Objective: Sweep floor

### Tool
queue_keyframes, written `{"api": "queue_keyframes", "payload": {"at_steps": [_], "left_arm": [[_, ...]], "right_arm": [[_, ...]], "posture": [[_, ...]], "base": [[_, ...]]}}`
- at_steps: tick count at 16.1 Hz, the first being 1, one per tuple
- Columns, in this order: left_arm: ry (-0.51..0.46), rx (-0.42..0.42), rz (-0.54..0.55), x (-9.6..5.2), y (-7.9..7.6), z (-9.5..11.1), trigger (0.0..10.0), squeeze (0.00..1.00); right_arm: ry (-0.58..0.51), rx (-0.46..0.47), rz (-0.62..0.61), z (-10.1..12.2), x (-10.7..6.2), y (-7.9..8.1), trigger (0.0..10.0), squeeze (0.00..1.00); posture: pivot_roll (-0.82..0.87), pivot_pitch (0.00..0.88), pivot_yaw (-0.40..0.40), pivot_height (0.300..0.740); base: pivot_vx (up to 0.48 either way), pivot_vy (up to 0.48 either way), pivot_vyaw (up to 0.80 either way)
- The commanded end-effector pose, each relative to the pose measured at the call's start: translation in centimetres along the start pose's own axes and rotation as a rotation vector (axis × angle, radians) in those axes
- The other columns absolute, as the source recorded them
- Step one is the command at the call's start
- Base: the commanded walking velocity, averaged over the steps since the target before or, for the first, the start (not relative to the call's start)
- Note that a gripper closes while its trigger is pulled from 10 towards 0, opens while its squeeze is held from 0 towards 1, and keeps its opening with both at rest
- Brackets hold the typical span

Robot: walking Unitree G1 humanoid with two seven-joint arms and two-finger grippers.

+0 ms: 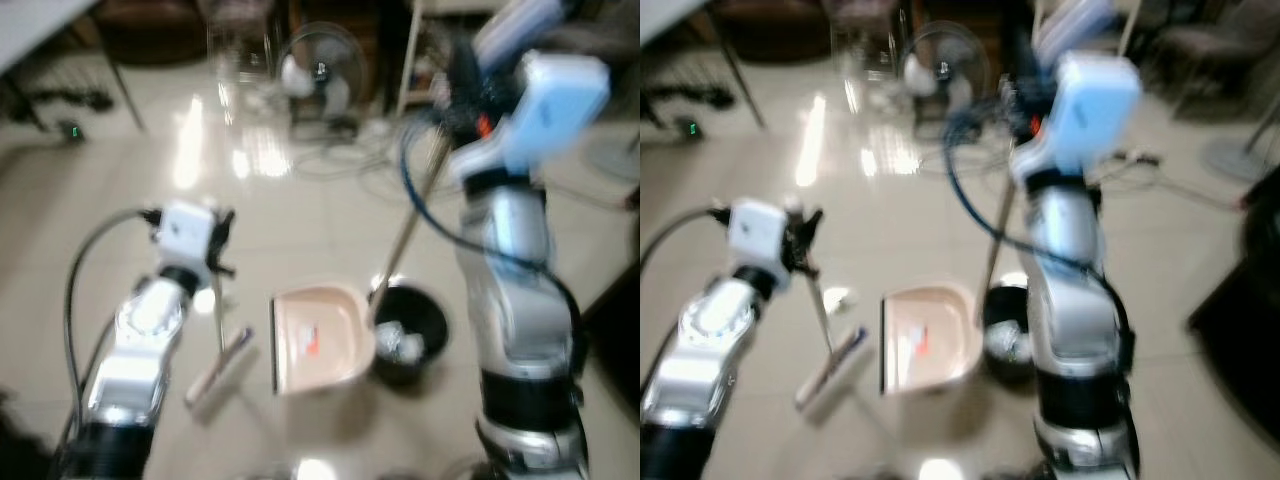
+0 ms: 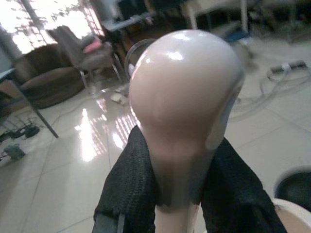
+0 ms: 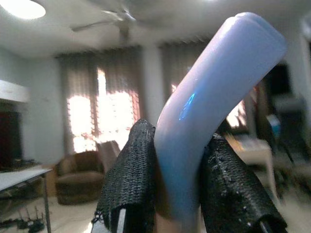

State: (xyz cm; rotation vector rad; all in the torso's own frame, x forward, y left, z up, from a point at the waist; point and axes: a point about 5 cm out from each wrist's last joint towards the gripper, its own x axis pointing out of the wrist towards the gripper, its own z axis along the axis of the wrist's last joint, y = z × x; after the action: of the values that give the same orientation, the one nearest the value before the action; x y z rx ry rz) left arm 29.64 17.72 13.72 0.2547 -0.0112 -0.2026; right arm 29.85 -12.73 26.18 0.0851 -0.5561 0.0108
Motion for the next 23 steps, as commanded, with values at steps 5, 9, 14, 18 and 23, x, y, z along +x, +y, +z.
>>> {"api": "queue_keyframes", "payload": {"at_steps": [5,9,14,18,23], "left_arm": [[0.015,-0.010,-0.037,-0.6,-1.2,-1.1,10.0,0.00],[-0.035,-0.014,-0.038,-1.7,-2.2,-1.9,10.0,0.00],[-0.041,-0.038,-0.035,-1.4,-2.1,-1.8,10.0,0.00],[-0.065,-0.050,-0.035,-0.4,-1.8,-0.9,10.0,0.00],[-0.085,-0.050,-0.025,-0.2,-1.8,-0.5,10.0,0.00]], "right_arm": [[0.099,-0.286,-0.055,-3.6,-4.6,-3.6,10.0,0.00],[0.253,-0.399,-0.116,-7.5,-9.2,-6.2,10.0,0.00],[0.232,-0.413,-0.140,-7.4,-9.4,-6.9,10.0,0.00],[0.271,-0.391,-0.175,-7.5,-10.1,-7.0,10.0,0.00],[0.357,-0.294,-0.218,-8.2,-11.7,-6.6,10.0,0.00]], "posture": [[-0.02,0.061,0.065,0.740],[-0.01,0.065,0.044,0.740],[-0.01,0.072,0.061,0.740],[-0.02,0.075,0.072,0.740],[-0.02,0.076,0.073,0.740]], "base": [[0.000,0.406,0.00],[0.000,0.082,0.00],[0.000,-0.384,0.00],[0.000,0.000,0.00],[0.000,0.000,0.00]]}}
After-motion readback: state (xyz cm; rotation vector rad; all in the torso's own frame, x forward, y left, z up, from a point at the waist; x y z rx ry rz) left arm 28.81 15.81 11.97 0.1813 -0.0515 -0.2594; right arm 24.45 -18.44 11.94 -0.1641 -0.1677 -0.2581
